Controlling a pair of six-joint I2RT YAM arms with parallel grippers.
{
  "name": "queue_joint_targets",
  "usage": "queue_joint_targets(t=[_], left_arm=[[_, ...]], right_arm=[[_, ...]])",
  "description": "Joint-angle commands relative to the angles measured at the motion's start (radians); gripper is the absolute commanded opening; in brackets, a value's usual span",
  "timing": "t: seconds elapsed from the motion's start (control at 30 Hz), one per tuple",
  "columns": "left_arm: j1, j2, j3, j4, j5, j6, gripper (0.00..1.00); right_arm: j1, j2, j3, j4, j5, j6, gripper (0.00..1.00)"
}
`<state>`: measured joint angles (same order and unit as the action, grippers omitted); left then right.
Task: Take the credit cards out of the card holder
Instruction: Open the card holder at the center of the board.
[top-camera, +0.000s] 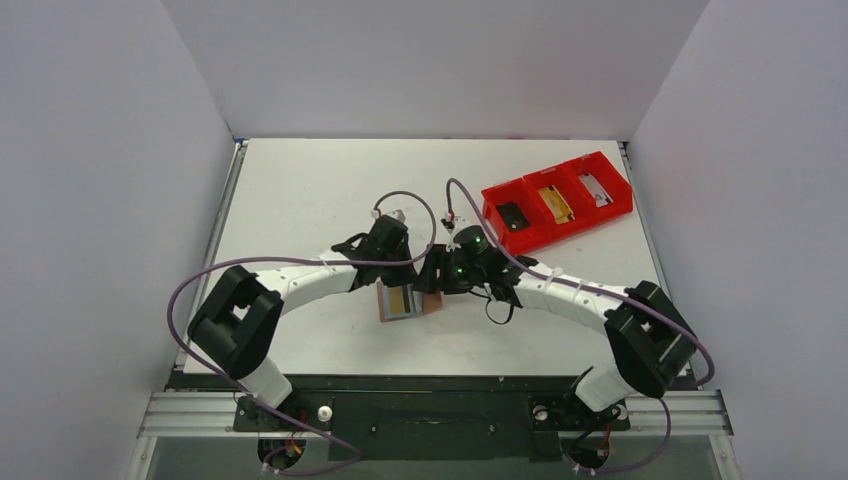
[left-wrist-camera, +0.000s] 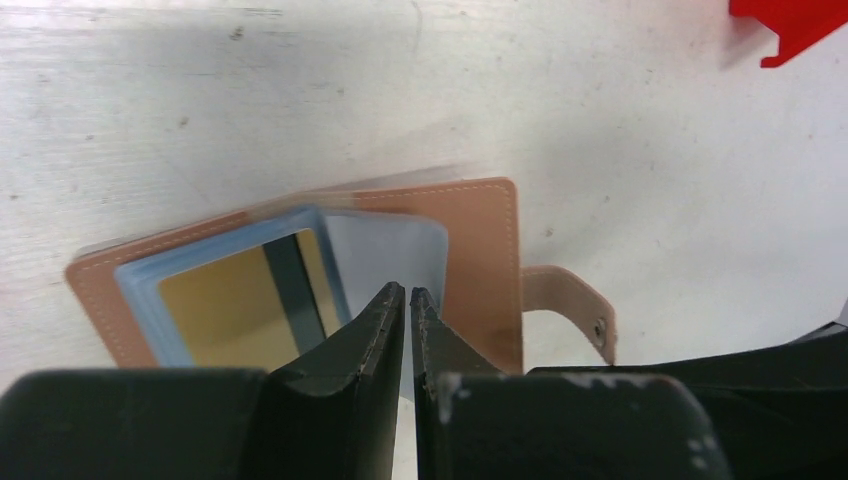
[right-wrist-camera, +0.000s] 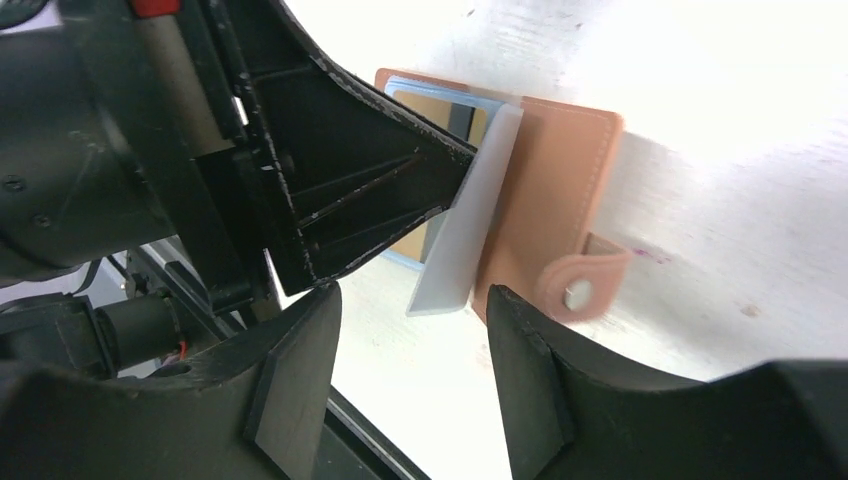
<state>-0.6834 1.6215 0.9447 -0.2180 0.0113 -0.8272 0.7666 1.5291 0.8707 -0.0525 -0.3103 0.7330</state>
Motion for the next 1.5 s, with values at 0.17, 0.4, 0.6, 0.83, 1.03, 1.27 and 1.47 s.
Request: queue_joint_targets(t=[0.17, 0.4, 0.6, 0.83, 1.03, 1.27, 1.47], left_arm=[[-0.040, 0.099, 0.064, 0.086, 0.071, -0.022, 0.06], [-0.038, 0.134, 0.075, 0.090, 0.071, -0.025, 0.08], [-0.020, 0.053, 0.070, 0.042, 0.026, -0.005, 0.13], [0.016, -0.027, 0.035, -0.013, -0.002, 0.009, 0.14], [0.065, -0.087, -0.015, -0.023, -0.014, 0.018, 0.14], [0.069, -0.109, -0.036, -0.047, -0.012, 0.013, 0.14], [0.083, -0.144, -0.090, -0.018, 0.034, 0.016, 0.11]], right_arm=[[-0.004, -0.186, -0.035, -0.039, 0.097, -0.024, 0.43], [-0.004, -0.180, -0.038, -0.030, 0.101, -0.011, 0.31], [-0.004, -0.136, -0.027, -0.009, 0.079, 0.002, 0.24], [0.001, -0.053, 0.012, 0.043, 0.021, 0.036, 0.18], [0.009, -0.024, 0.064, 0.025, 0.019, 0.037, 0.16], [0.015, 0.000, 0.122, -0.016, 0.044, 0.048, 0.14], [0.038, 0.084, 0.218, -0.057, 0.046, 0.083, 0.09]])
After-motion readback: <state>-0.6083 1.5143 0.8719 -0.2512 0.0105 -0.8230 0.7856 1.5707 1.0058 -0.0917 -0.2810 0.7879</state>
